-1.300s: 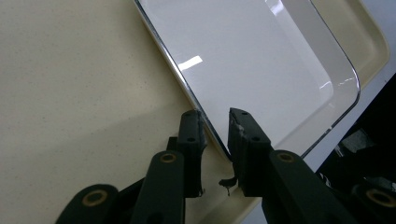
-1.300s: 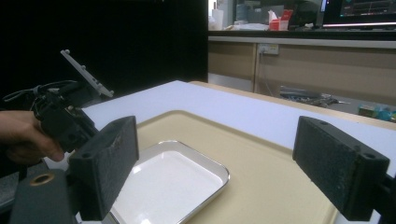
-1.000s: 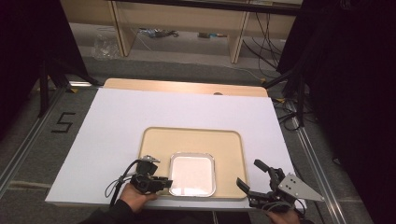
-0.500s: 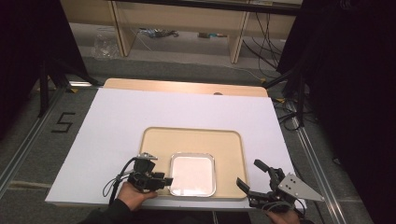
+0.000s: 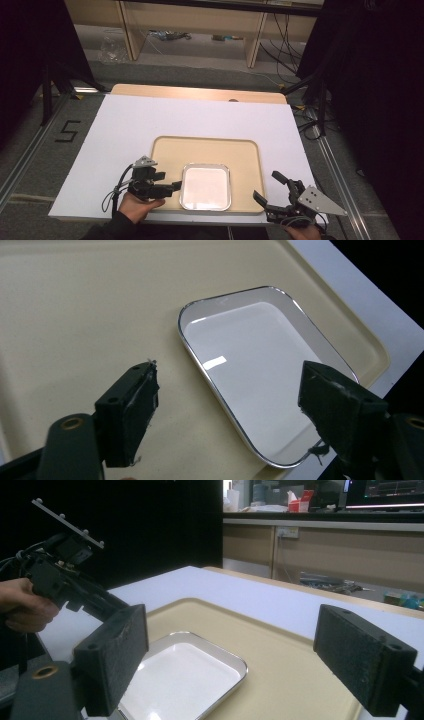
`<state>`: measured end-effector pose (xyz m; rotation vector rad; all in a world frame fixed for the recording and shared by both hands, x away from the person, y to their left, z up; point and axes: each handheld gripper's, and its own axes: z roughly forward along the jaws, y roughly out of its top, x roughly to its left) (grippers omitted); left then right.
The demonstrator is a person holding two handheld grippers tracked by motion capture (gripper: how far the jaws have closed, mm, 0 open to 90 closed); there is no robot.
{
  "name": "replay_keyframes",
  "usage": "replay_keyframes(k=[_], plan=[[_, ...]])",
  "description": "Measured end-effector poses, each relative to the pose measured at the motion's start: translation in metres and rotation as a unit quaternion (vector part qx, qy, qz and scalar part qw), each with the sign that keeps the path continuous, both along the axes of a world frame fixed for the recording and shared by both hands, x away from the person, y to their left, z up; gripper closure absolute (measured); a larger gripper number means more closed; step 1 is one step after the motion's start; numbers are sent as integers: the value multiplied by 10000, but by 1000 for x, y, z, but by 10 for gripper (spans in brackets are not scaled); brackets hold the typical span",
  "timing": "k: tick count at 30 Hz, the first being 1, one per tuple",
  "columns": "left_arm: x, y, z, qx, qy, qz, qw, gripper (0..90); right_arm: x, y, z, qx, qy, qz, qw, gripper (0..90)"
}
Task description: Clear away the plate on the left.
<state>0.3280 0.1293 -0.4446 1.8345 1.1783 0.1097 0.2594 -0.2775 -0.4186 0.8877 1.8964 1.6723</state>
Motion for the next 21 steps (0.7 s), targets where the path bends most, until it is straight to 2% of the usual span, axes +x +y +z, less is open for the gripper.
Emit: replay_keyframes(k=[3,6,8,14,21], plan=[[-2,3,3,-60,-114,58,9999,182,1,0,0,14,-28,46,10000,152],[-3,6,4,-158,-208,26,9997,173,1,0,0,3,-76,47,10000,152],[-5,10,7,-174,-362,10,9992,169,1,0,0,3,-79,50,10000,152],[-9,16,11,-321,-546,36,9980,163,1,0,0,-4,-84,67,9999,152],[-11,20,13,-330,-579,80,9977,163,3,0,-1,-36,-159,90,9998,152]])
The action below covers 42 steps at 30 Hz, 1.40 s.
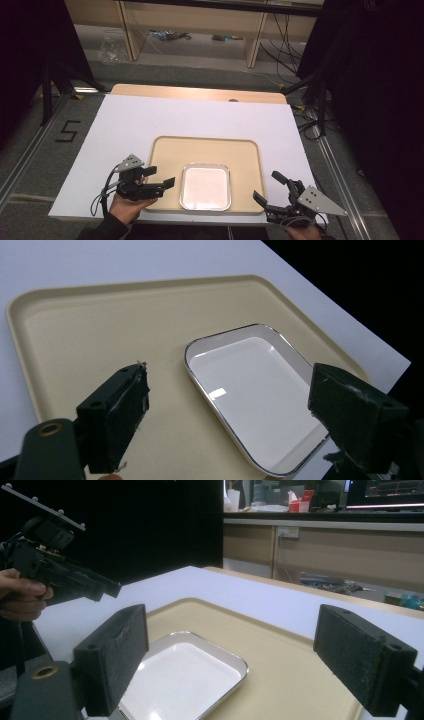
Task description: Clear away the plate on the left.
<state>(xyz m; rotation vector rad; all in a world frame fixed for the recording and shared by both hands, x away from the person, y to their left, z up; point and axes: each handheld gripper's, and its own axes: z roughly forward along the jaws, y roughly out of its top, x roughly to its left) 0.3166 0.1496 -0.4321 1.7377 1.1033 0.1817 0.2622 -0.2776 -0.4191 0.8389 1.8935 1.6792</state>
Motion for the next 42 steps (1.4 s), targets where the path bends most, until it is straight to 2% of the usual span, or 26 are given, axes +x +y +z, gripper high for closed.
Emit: replay_keyframes(k=[5,12,17,22,23,27,28,30,35,42], plan=[[-1,4,0,61,-84,2,9999,163,0,0,0,6,-4,-14,10000,152],[-4,15,2,2,-224,54,9997,163,0,0,0,-6,-6,0,10000,152],[-6,20,3,-8,-250,91,9996,163,-1,0,0,44,48,-33,10000,152],[-10,27,5,-39,-311,135,9994,154,0,0,0,6,0,-15,10000,152],[-11,28,5,-66,-303,218,9993,154,0,0,0,28,30,2,10000,152],[-15,35,7,-115,-389,257,9988,152,0,0,0,19,17,7,10000,152],[-18,39,7,-113,-418,282,9987,152,-1,0,0,54,76,-1,10000,152],[-21,43,8,-129,-423,328,9985,152,0,0,0,-2,-5,-8,10000,152],[-28,49,8,-183,-519,320,9980,152,0,0,0,8,27,16,10000,152],[-37,48,9,-122,-614,278,9977,152,-1,0,0,36,66,22,10000,152]])
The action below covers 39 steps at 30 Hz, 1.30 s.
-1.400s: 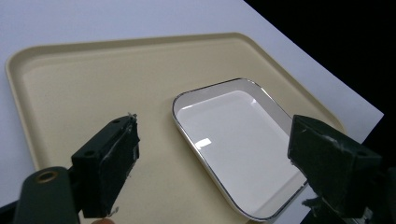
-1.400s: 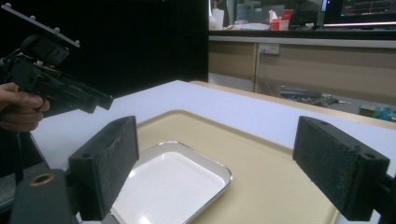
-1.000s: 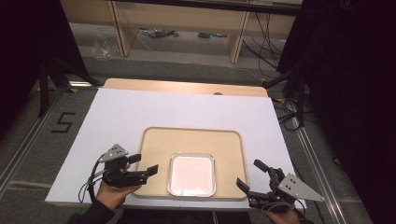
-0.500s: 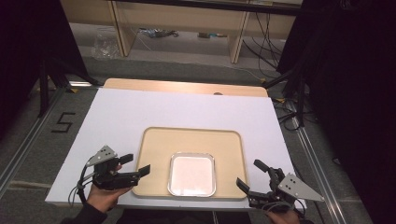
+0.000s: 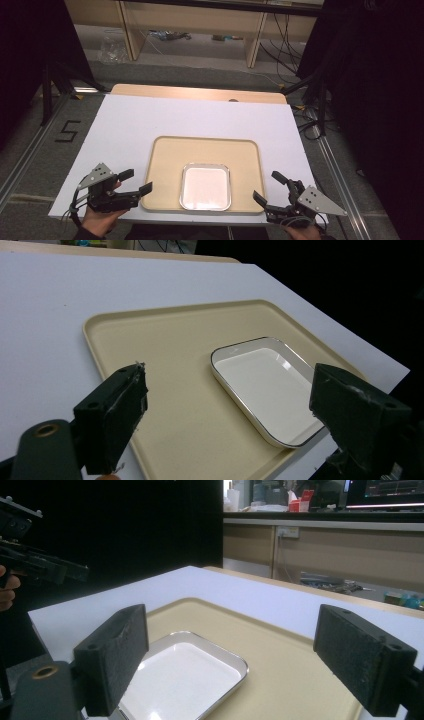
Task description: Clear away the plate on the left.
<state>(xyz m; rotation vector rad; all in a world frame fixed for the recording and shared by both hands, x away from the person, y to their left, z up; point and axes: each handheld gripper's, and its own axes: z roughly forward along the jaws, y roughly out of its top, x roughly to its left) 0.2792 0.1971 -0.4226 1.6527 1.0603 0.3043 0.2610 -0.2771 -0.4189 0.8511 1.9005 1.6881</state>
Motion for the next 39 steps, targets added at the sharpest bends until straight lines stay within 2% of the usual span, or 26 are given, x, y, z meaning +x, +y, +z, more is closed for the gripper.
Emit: replay_keyframes(k=[5,17,18,30,31,39], plan=[[-4,-1,0,-7,-28,-56,10000,152,1,0,0,-44,-58,-22,10000,152],[-11,0,2,10,-165,-141,9998,152,1,0,0,-19,-33,10,10000,152],[-13,0,2,69,-170,-141,9997,152,0,0,0,-18,-28,1,10000,152],[-25,-3,2,192,-194,-241,9993,153,-1,0,0,-4,-2,17,10000,152],[-27,-3,3,235,-222,-260,9991,153,1,-2,0,-106,-161,-44,9998,152],[-42,-8,3,380,-222,-381,9983,153,1,-2,0,-87,-116,-31,9999,152]])
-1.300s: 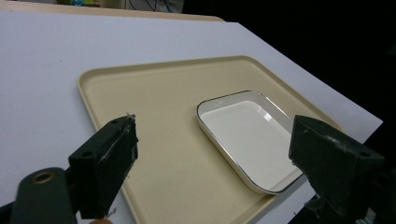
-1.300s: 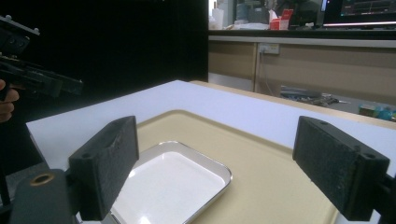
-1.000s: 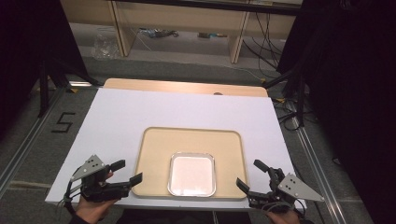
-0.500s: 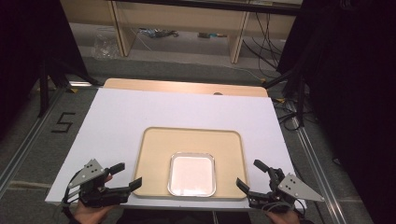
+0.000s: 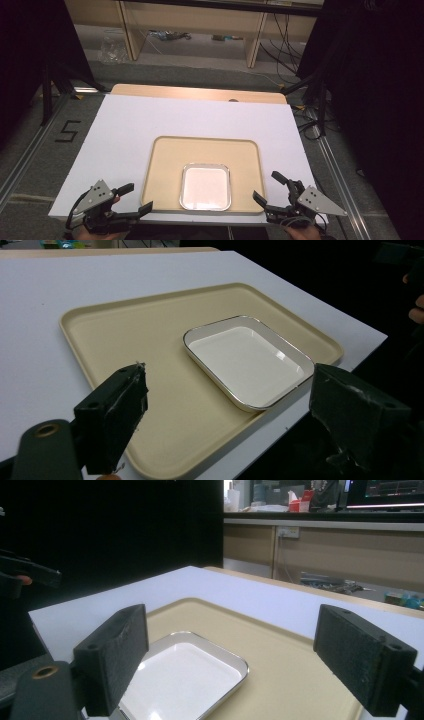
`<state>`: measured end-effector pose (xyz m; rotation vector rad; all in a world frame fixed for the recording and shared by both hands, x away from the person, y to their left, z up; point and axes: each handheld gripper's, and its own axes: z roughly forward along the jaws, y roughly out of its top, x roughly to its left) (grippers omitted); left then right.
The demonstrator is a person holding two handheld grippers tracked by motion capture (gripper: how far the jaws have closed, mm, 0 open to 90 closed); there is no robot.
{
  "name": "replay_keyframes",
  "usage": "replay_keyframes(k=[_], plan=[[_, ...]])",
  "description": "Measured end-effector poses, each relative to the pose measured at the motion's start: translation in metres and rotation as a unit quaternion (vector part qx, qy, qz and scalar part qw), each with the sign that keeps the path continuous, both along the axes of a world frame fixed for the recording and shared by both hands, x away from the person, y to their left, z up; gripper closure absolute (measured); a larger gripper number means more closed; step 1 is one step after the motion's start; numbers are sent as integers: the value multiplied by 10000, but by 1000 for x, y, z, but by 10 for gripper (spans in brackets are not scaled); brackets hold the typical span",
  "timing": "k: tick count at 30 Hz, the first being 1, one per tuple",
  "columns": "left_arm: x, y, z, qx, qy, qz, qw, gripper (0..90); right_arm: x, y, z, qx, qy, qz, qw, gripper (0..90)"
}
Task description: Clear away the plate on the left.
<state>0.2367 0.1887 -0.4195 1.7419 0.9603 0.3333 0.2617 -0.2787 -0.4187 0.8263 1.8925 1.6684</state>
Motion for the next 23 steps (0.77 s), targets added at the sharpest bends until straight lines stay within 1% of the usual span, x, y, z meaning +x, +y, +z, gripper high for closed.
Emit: replay_keyframes(k=[1,2,3,4,5,6,8,9,10,11,12,19,21,22,23], plan=[[-2,-1,0,19,-1,-19,10000,153,0,0,0,1,26,-4,10000,152],[-4,-2,0,-25,48,43,10000,153,0,0,0,-3,31,-10,10000,152],[-4,-2,0,-25,48,43,10000,154,0,0,0,-3,31,-10,10000,152],[-4,-3,0,39,7,-29,10000,154,0,0,0,-13,11,-33,10000,152],[-4,-3,0,39,7,-29,10000,154,0,0,0,-13,11,-33,10000,152],[-3,-2,0,110,-46,-80,9999,154,0,0,0,-10,14,-33,10000,152],[-2,-2,0,98,12,-62,9999,154,0,0,0,-10,24,-16,10000,152],[-1,-2,-1,64,9,-74,10000,154,0,0,0,-10,24,-16,10000,152],[-2,-3,-1,65,86,-3,9999,154,0,0,0,-5,9,5,10000,152],[-2,-3,-1,65,86,-3,9999,154,0,0,0,-5,9,5,10000,152],[-1,-2,-1,99,29,-79,9999,154,0,0,0,-5,20,-9,10000,152],[-1,-2,-1,110,39,-83,9999,154,0,0,0,0,-4,-3,10000,152],[-1,-2,-1,131,68,-86,9999,154,0,0,0,4,-7,-7,10000,152],[-1,-3,-1,75,167,-22,9998,153,0,0,0,2,-11,-13,10000,152],[-1,-3,-2,64,183,-43,9998,153,0,0,0,2,-11,-13,10000,152]])
